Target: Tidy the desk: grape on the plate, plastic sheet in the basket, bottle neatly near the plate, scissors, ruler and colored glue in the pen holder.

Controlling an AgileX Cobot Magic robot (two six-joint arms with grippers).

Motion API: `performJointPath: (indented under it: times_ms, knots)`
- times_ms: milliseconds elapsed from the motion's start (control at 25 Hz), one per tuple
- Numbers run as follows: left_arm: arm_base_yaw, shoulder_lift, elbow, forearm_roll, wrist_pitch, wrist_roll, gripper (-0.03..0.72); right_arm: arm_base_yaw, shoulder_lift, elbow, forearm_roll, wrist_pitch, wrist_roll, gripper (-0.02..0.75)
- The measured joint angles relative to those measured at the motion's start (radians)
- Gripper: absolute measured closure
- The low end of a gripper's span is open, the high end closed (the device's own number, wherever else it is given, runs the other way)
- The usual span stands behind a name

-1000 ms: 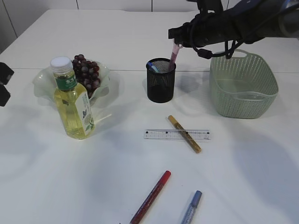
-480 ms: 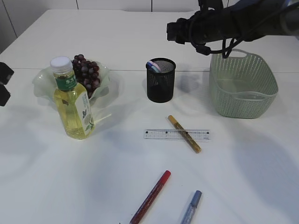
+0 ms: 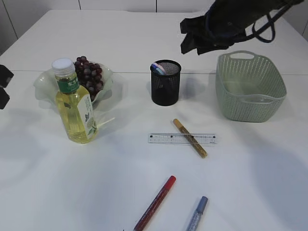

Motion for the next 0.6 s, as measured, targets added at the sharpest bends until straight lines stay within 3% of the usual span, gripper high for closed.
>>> performJointPath:
  times_ms: [80,360,600]
  knots:
    - [0.0,0.0,0.0,0.0,0.0,0.0,0.671,0.0,-0.028,0.0,-0.109,0.079,0.079,0.353]
    - [0.0,0.0,0.0,0.0,-0.002,0.0,0.671,0.009,-0.162,0.0,-0.309,0.255,0.122,0.353]
    - [0.0,0.0,0.0,0.0,-0.057,0.0,0.649,0.096,-0.177,-0.001,-0.455,0.403,0.097,0.353]
